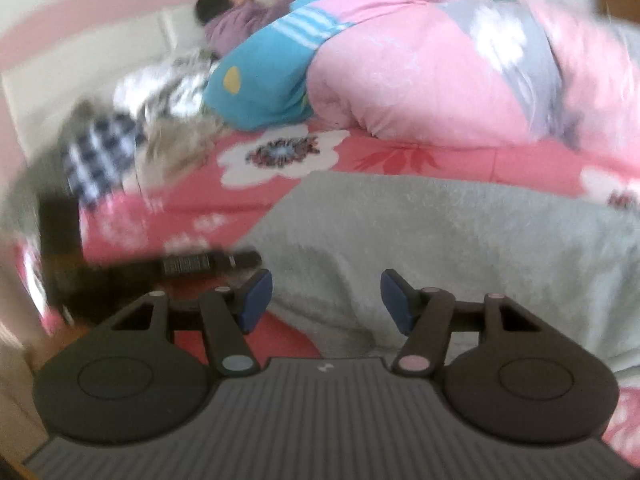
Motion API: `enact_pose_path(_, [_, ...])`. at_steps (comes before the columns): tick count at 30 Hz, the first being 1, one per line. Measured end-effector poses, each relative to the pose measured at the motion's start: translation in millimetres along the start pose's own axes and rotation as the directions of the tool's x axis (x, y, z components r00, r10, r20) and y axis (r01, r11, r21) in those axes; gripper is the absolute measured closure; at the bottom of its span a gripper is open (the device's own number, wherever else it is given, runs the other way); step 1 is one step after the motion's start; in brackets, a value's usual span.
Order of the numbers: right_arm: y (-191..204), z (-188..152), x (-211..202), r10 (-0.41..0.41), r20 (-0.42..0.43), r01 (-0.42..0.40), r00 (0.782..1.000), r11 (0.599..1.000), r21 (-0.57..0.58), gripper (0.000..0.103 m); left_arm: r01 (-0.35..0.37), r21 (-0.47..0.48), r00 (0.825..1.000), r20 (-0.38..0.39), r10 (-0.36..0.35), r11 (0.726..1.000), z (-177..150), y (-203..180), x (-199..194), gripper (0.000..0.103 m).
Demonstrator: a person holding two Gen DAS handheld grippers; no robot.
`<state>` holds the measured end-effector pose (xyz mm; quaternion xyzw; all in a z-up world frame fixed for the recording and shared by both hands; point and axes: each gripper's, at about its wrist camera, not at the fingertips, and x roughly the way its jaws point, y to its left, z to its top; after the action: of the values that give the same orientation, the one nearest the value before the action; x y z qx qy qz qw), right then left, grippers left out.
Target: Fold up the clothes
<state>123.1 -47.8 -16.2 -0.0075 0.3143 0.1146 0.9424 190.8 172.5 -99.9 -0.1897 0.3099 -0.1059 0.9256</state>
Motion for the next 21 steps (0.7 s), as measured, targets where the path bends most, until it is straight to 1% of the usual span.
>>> enact_pose_path(2, [9.6, -3.8, 2.2, -0.026, -0.005, 0.025, 1.0, 0.995, -0.095, 0.053, 0.001, 0.015, 1.0, 0.024, -0.001, 1.0, 1.8, -0.5, -4.3, 0.05])
enact_pose_path(3, [12.9, -3.8, 4.6, -0.032, -0.008, 0.031, 0.999, 0.991, -0.13, 0.055, 0.009, 0.016, 0.999, 0.031, -0.01, 1.0, 2.5, -0.3, -6.0, 0.05])
enact_pose_path(5, [18.4, -2.9, 10.0, -0.042, -0.014, 0.039, 0.999, 0.981, -0.191, 0.064, 0.023, 0.023, 0.999, 0.043, -0.024, 0.999, 3.2, 0.0, -9.7, 0.05])
enact_pose_path(7, [22.1, -2.3, 16.8, -0.049, -0.028, 0.041, 0.998, 0.969, -0.244, 0.069, 0.024, 0.034, 0.998, 0.049, -0.026, 0.999, 3.1, -0.4, -12.6, 0.05])
enact_pose_path(11, [28.3, -2.6, 32.5, -0.054, -0.075, 0.024, 0.996, 0.937, -0.349, 0.072, 0.036, 0.042, 0.997, 0.059, -0.039, 0.998, 4.0, -1.4, -15.7, 0.05])
enact_pose_path(13, [32.5, -2.5, 39.6, -0.054, -0.094, 0.011, 0.994, 0.916, -0.402, 0.072, 0.039, 0.066, 0.997, 0.067, -0.044, 0.997, 5.0, -4.5, -16.6, 0.05])
enact_pose_path(17, [39.4, -1.7, 53.8, -0.054, -0.129, -0.017, 0.99, 0.867, -0.499, 0.073, 0.025, 0.123, 0.995, 0.091, -0.037, 0.992, 6.8, -10.4, -19.7, 0.049])
enact_pose_path(18, [42.7, -1.8, 53.8, -0.056, -0.128, -0.021, 0.99, 0.846, -0.532, 0.074, 0.016, 0.132, 0.995, 0.097, -0.029, 0.991, 7.1, -11.1, -20.4, 0.049])
enact_pose_path(21, [52.1, -5.4, 47.6, -0.054, -0.088, -0.014, 0.995, 0.772, -0.636, 0.075, 0.006, 0.146, 0.993, 0.115, -0.023, 0.989, 8.0, -12.0, -21.9, 0.049])
